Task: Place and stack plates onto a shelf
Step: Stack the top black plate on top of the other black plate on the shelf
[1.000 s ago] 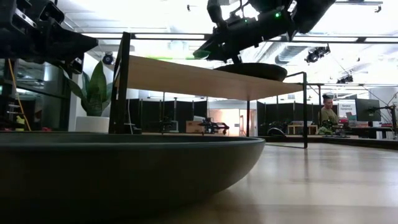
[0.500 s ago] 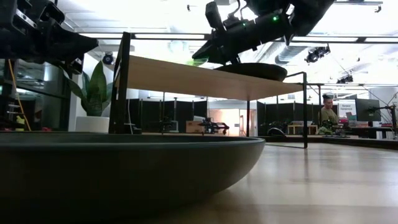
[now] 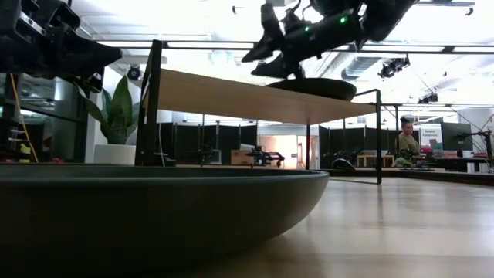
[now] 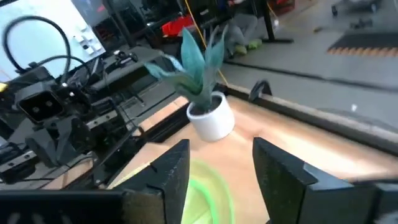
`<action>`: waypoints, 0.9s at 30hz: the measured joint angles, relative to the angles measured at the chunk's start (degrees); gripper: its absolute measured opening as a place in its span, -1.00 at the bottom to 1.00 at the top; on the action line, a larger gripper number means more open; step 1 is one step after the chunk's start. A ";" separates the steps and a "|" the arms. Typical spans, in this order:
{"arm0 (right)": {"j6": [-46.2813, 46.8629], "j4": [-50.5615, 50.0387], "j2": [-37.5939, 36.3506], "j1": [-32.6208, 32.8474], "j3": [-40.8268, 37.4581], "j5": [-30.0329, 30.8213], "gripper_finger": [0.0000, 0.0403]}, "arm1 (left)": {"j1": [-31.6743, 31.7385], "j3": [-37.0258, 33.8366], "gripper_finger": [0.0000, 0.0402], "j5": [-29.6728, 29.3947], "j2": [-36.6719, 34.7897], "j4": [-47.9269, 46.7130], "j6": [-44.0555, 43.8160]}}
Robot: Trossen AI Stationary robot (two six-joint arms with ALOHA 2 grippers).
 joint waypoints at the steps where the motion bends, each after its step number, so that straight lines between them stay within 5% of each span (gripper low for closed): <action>1: -1.33 -0.71 -1.20 -0.31 0.00 -0.80 -0.20 | 0.00 0.00 -1.00 0.01 0.00 -0.01 -0.01; 7: -6.31 -15.34 -11.37 -0.39 0.02 -3.44 -0.34 | 0.00 0.00 -1.00 -0.10 0.01 -0.04 0.00; 15: -13.90 -28.15 -20.01 8.60 0.02 -2.65 -0.95 | 0.00 0.00 -1.00 -0.25 0.01 0.15 0.76; 27: -15.37 -29.51 -20.56 18.54 0.02 8.11 -0.76 | -0.40 2.80 -0.96 3.19 0.01 -1.33 -1.08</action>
